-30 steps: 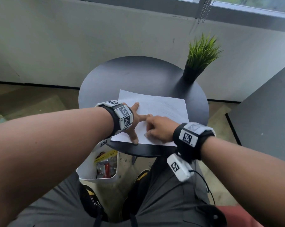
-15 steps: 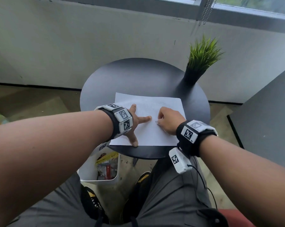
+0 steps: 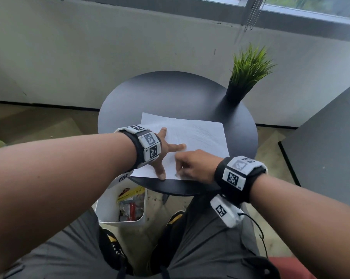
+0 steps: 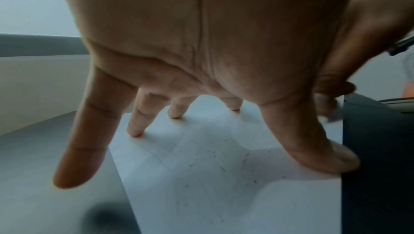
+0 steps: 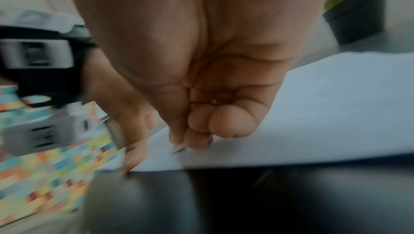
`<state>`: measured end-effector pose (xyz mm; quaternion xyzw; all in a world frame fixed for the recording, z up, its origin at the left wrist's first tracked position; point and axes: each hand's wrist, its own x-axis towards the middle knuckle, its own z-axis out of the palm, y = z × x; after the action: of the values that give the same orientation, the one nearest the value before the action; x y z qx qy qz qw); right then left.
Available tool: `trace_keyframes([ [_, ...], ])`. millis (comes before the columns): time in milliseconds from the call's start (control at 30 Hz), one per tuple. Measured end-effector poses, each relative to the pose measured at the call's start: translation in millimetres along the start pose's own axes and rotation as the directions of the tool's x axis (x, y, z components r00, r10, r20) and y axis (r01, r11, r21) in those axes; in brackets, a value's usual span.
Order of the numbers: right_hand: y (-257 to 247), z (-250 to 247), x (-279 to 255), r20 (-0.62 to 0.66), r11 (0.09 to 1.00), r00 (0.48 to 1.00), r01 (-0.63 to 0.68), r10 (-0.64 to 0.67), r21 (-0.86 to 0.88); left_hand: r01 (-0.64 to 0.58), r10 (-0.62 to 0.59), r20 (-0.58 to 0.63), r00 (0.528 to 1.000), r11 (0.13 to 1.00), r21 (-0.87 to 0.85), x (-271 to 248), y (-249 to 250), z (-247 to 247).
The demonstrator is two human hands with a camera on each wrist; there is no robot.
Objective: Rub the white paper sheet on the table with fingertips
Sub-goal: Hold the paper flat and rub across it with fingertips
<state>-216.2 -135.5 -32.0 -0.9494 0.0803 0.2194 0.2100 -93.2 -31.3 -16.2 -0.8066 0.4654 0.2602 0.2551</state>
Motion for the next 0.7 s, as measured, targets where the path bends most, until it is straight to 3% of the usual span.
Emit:
trace_keyframes([
  [100, 26, -17, 13, -0.178, 0.98, 0.966, -0.173, 0.188, 0.097, -0.016, 0.017, -0.021, 1.0, 0.999, 0.033, -1, -2, -1],
  [200, 36, -18, 20, -0.191, 0.96, 0.943, -0.257, 0.274, 0.109, -0.024, 0.027, -0.072, 0.997, 0.999, 0.043, 1, -2, -3],
  [333, 30, -15, 16, -0.191, 0.979, 0.96, -0.202, 0.205, 0.034, -0.012, 0.001, -0.12, 0.993, 0.996, -0.089, 3, 0, 7],
  [433, 13, -9, 8, -0.06, 0.992, 0.998, 0.0, -0.008, -0.128, -0.029, 0.012, -0.165, 0.986, 0.995, -0.099, 3, 0, 17],
  [500, 5, -12, 6, 0.025, 0.984, 0.995, 0.095, -0.092, -0.152, -0.037, 0.023, -0.165, 0.986, 0.996, -0.082, 3, -3, 19],
  [567, 13, -21, 14, -0.063, 0.997, 0.998, 0.003, -0.008, -0.077, -0.041, 0.028, -0.157, 0.987, 0.996, -0.078, 4, -5, 18],
  [633, 25, -26, 24, -0.227, 0.99, 0.965, -0.139, 0.128, -0.035, -0.038, 0.026, -0.143, 0.989, 0.996, -0.081, 5, -6, 17],
  [700, 21, -14, 23, -0.254, 0.989, 0.963, -0.118, 0.093, -0.087, -0.038, 0.027, -0.125, 0.992, 0.995, -0.089, 7, -6, 17],
])
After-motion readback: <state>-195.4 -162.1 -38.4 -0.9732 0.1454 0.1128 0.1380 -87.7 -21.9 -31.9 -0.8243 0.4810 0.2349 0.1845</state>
